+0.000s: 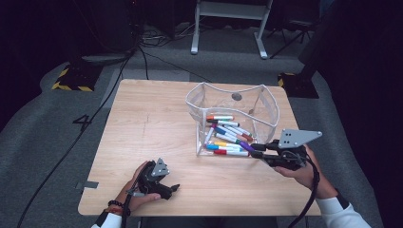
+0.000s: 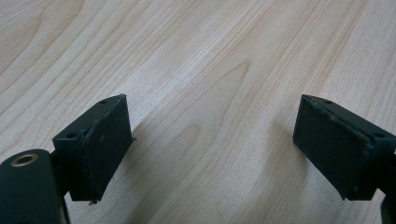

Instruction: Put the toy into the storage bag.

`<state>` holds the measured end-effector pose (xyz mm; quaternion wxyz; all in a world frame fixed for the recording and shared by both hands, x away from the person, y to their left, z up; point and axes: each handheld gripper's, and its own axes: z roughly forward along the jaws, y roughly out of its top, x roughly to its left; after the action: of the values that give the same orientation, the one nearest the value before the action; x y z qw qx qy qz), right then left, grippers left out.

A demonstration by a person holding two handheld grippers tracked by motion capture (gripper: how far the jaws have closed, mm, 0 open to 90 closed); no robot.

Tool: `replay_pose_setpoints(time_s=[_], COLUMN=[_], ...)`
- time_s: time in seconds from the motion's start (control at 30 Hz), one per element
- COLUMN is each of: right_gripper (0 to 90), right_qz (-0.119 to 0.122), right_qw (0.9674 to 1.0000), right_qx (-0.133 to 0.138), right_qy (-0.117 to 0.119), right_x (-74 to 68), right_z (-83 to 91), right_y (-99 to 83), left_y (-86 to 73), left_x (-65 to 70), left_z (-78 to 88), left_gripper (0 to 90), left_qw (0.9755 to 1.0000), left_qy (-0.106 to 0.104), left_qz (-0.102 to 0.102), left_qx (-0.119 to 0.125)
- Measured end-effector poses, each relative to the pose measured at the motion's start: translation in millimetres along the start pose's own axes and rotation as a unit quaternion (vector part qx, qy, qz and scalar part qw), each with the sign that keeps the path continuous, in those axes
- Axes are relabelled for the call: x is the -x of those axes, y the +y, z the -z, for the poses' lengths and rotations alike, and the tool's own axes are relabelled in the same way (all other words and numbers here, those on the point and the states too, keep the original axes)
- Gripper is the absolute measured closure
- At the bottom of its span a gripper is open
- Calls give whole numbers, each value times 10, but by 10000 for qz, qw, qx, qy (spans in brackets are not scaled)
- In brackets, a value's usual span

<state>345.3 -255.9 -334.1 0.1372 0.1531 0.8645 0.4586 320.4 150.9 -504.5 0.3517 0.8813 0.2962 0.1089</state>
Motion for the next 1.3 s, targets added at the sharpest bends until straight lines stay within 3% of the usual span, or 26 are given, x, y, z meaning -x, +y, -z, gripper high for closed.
replay_pose_setpoints(time_s=[0.4,0.7,0.97,1.17,1.3], right_gripper=[750,749,749,749,749], right_qz=[68,106,18,94,67], right_qw=[9991,9984,9983,9968,9931], right_qx=[149,38,-107,-584,-1037], right_qy=[-400,-558,-579,-539,-541], right_x=[306,663,1016,1223,1312], right_z=[230,195,-67,-388,-569], right_y=[375,699,863,813,754], left_y=[0,0,0,0,0], left_x=[0,0,-1,-1,0], left_z=[0,0,0,0,0], left_gripper=[117,117,117,117,117], left_qw=[10000,10000,10000,10000,10000], left_qy=[0,-3,2,2,-1], left_qz=[1,1,-6,-6,1], left_qx=[0,1,0,0,0])
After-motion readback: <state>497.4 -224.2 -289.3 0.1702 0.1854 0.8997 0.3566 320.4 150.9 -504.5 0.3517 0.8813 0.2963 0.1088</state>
